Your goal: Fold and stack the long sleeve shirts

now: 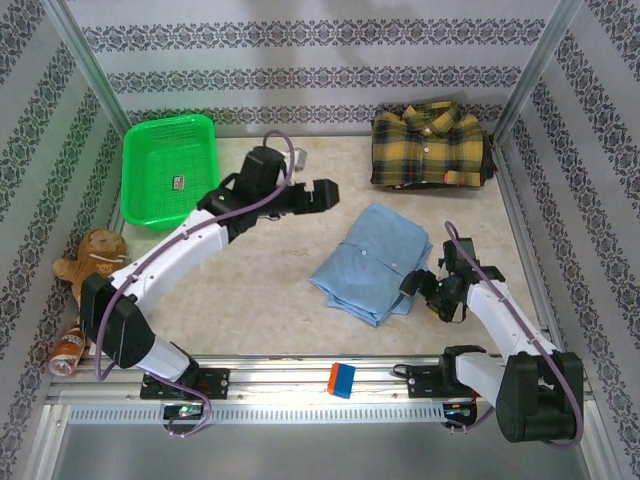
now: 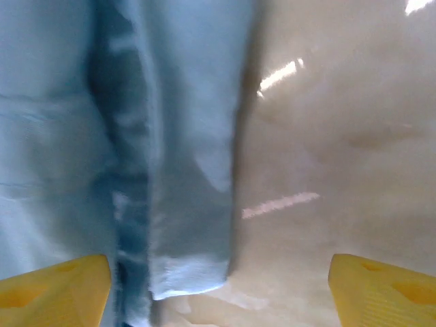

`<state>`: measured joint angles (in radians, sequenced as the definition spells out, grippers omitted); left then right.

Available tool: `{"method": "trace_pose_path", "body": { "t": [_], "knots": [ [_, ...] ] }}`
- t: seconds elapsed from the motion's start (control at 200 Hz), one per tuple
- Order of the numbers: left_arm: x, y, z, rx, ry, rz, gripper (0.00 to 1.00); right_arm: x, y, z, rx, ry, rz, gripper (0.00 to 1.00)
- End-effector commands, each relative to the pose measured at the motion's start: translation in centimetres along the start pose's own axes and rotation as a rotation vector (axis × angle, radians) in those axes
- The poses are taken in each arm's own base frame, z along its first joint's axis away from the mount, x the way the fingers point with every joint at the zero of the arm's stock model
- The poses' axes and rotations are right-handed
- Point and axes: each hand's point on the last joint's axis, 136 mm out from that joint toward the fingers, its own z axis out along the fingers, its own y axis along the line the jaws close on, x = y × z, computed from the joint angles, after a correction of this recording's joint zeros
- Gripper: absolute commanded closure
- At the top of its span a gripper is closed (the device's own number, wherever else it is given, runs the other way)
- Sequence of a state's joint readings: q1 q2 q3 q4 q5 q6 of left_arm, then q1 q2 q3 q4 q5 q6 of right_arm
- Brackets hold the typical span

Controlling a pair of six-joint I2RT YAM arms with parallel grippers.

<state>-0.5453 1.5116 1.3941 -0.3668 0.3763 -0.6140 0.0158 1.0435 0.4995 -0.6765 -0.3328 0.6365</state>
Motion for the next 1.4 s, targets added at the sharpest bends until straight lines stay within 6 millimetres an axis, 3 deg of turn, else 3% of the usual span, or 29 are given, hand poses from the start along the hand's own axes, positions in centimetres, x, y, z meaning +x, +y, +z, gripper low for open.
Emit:
{"method": "trace_pose_path", "body": {
  "t": [0.0, 0.415, 0.694, 0.864, 1.129, 1.194, 1.274, 1.399],
  "knots": [
    [0.1, 1.4, -1.7, -0.058, 0.05, 0.062, 0.0, -2.3, 2.8, -0.1, -0.14, -0.102, -0.006, 0.16],
    [0.4, 3.7, -3.9, -0.087, 0.008, 0.009, 0.0, -3.4, 3.7, 1.0, -0.185, -0.113, -0.014, 0.17],
    [1.0, 5.1, -4.4, -0.107, -0.004, -0.021, 0.0, -3.6, 2.1, 2.7, -0.091, -0.072, -0.003, 0.22],
    [1.3, 5.9, -4.9, -0.118, -0.023, -0.047, 0.0, -4.7, 2.2, 3.1, -0.059, -0.09, -0.01, 0.39],
    [0.9, 6.2, -6.1, -0.129, -0.048, -0.043, 0.0, -6.2, 2.6, 2.2, -0.002, -0.106, -0.025, 0.92],
    [0.7, 6.2, -6.5, -0.13, -0.053, -0.037, 0.0, -6.5, 2.7, 1.2, 0.016, -0.122, -0.031, 0.99],
    [0.7, 6.6, -6.8, -0.139, -0.06, -0.033, 0.0, -6.9, 2.9, -1.0, 0.05, -0.161, -0.049, 1.0],
    [0.3, 7.0, -7.3, -0.147, -0.074, -0.027, 0.0, -8.0, 3.4, -5.9, 0.117, -0.263, -0.104, 1.0]
  ]
}}
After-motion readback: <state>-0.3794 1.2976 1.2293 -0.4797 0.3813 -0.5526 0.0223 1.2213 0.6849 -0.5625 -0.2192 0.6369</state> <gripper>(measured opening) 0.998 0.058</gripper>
